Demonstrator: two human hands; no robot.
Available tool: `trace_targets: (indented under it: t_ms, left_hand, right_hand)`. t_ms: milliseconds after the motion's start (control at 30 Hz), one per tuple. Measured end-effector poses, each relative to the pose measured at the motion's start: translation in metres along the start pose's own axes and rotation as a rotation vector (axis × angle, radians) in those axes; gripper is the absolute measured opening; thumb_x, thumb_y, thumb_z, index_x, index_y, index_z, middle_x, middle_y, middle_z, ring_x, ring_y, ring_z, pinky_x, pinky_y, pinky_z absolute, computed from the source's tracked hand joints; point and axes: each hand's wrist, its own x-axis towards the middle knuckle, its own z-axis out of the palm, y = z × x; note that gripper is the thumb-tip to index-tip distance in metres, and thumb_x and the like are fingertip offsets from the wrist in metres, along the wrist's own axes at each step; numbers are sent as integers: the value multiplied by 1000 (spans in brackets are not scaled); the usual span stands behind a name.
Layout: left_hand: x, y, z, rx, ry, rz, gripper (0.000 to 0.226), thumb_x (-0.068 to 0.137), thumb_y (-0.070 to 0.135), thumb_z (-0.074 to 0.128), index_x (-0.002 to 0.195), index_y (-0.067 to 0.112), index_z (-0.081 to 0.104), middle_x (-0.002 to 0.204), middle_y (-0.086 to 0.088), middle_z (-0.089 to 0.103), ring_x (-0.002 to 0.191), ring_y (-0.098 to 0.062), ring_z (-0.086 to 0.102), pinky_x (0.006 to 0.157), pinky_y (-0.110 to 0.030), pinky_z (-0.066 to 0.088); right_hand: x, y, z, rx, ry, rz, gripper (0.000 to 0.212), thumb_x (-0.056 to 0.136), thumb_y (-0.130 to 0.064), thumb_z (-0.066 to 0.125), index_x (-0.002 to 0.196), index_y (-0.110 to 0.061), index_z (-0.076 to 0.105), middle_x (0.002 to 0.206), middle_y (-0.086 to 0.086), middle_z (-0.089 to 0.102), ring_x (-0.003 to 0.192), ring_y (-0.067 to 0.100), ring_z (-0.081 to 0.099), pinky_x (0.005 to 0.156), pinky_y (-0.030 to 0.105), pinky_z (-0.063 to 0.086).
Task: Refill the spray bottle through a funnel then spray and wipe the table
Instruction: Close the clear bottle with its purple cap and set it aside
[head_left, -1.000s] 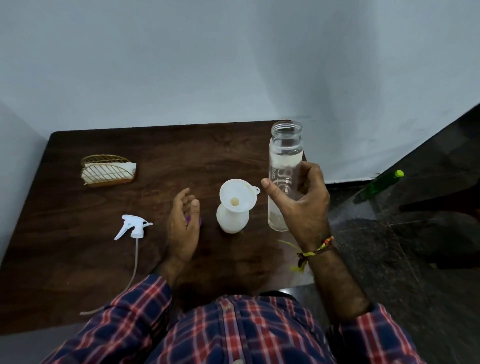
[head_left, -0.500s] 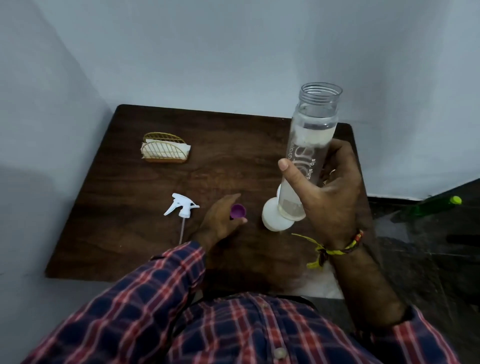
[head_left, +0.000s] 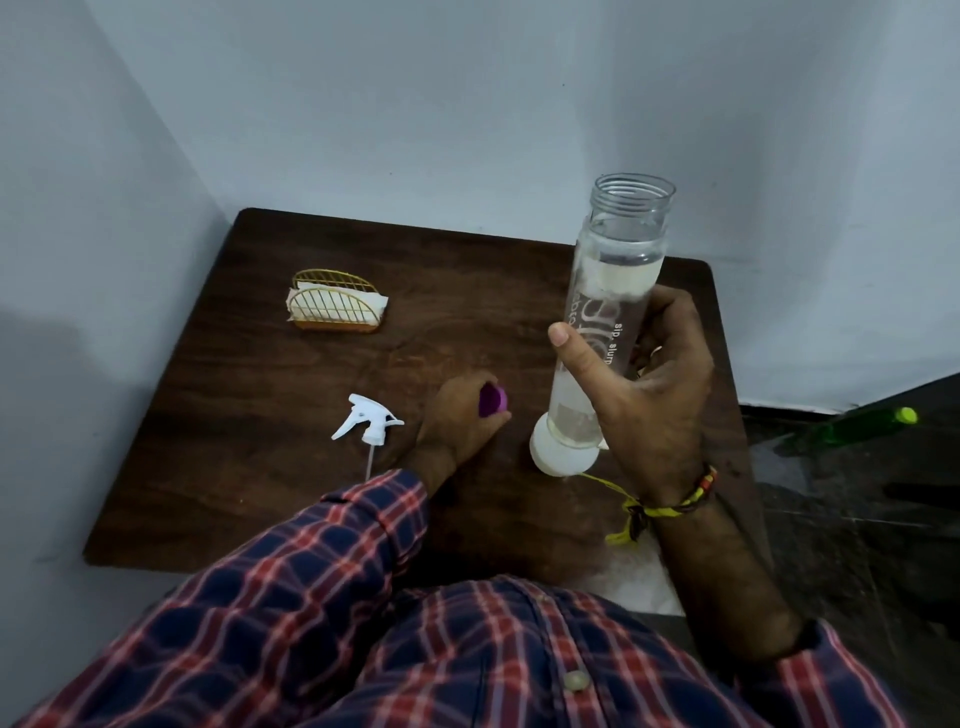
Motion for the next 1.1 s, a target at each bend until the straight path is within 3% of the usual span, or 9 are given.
trace_targets:
  t_ms: [100, 167, 233, 333, 600, 767, 867, 967, 1100]
  left_hand:
    - [2, 37, -38, -400, 252, -109, 43, 78, 39, 80, 115, 26, 60, 110, 8, 64, 98, -7, 62, 80, -19, 53]
    - [3, 60, -69, -824, 397, -128, 37, 82, 30, 79, 114, 20, 61, 108, 0, 66, 94, -10, 66, 74, -21, 56]
    - [-1, 77, -103, -1260, 406, -40, 31, 91, 18, 68, 120, 14, 58, 112, -13, 59, 95, -20, 65, 78, -30, 58]
    - [-11, 104, -145, -1521, 314, 119, 35, 99, 18, 54, 131, 4, 51, 116, -20, 55, 102, -27, 65, 90, -37, 56]
    - [-30, 165, -166, -1351, 435, 185, 48, 71, 30, 80, 110, 5, 66, 113, -18, 67, 105, -39, 62, 93, -43, 52]
    - [-38, 169, -158, -1205, 532, 183, 40, 66, 13, 85, 101, 3, 67, 96, -4, 74, 86, -9, 69, 77, -25, 57]
    - [-42, 171, -154, -1131, 561, 209, 33, 66, 7, 81, 96, 4, 67, 91, -1, 74, 82, -8, 70, 72, -20, 55]
    - [-44, 169, -152, -1141, 535, 240, 30, 68, 7, 80, 94, 4, 66, 90, 0, 74, 83, -8, 69, 74, -21, 55]
    - [-41, 163, -160, -1192, 334, 312, 27, 83, 9, 75, 107, 5, 64, 105, -6, 72, 99, -13, 67, 84, -24, 53]
  right_hand:
    - [3, 1, 1, 19, -1, 7, 51, 73, -31, 87, 107, -7, 58, 92, 1, 69, 82, 15, 69, 74, 32, 57]
    - [4, 3, 0, 9, -5, 11, 52, 72, -32, 88, 107, -7, 59, 93, -1, 68, 81, 12, 69, 72, 26, 55]
    - [3, 8, -2, -25, -27, 16, 53, 71, -32, 88, 107, -7, 60, 93, -3, 67, 82, 10, 67, 71, 21, 52]
    - [-3, 12, -5, -86, -72, 31, 54, 69, -37, 88, 110, -13, 61, 95, -8, 68, 86, 7, 67, 74, 17, 52]
    - [-9, 9, -4, -229, -149, -50, 59, 67, -55, 80, 111, -22, 58, 97, -11, 65, 88, 11, 65, 75, 42, 57]
    - [-8, 5, -11, -362, -116, -159, 54, 69, -49, 81, 110, -26, 55, 99, -7, 62, 90, 14, 60, 73, 43, 54]
    - [-8, 1, -14, -421, -80, -179, 54, 70, -52, 77, 112, -23, 59, 100, -5, 62, 92, 17, 60, 73, 43, 53]
    - [-7, -3, -18, -418, -53, -176, 55, 68, -54, 77, 111, -24, 59, 100, -5, 62, 92, 17, 61, 74, 43, 54]
    - [-7, -10, -22, -149, -130, -57, 57, 66, -52, 83, 109, -23, 61, 97, -10, 66, 87, 8, 66, 72, 37, 58]
